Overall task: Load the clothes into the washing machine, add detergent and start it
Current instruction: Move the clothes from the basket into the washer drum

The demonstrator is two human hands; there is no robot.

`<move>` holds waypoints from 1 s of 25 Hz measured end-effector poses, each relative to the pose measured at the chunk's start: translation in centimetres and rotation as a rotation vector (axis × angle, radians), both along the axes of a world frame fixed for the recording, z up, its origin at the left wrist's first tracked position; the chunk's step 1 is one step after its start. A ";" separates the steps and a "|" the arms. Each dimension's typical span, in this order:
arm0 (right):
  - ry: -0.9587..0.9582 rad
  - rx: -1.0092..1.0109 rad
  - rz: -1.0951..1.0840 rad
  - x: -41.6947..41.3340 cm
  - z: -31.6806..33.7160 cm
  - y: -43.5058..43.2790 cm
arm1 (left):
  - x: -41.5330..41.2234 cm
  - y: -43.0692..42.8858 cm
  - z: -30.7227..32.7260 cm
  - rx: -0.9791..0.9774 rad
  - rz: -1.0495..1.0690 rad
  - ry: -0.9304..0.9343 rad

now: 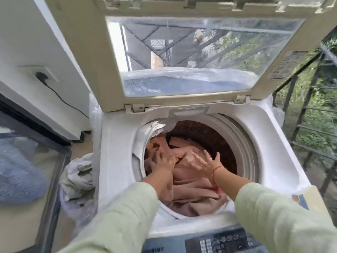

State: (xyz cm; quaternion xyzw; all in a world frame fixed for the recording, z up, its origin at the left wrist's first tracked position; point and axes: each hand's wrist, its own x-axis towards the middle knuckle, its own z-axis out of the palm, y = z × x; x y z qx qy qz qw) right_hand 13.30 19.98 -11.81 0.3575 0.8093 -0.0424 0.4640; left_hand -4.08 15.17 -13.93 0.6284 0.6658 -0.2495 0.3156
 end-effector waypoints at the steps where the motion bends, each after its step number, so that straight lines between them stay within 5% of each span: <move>1: -0.022 -0.042 -0.027 -0.2 -1.9 0.5 | 0.0 -0.2 -2.9 -0.059 0.075 0.011; 5: 0.016 -0.169 -0.100 0.5 -9.4 2.1 | 0.0 -0.1 -12.2 -0.047 0.384 -0.065; 8: 0.080 -0.153 -0.065 1.5 -15.2 2.5 | 1.5 1.5 -13.7 -0.263 0.252 0.073; 13: 0.148 -0.062 -0.073 1.1 -21.9 3.2 | 2.6 2.6 -18.0 -0.324 0.250 0.156; 21: 0.077 0.029 -0.081 -0.4 -24.5 7.7 | 2.1 6.1 -21.1 -0.073 0.132 0.128; 25: 0.057 -0.130 -0.239 0.5 -19.4 6.9 | 1.1 6.2 -15.3 -0.262 0.274 -0.041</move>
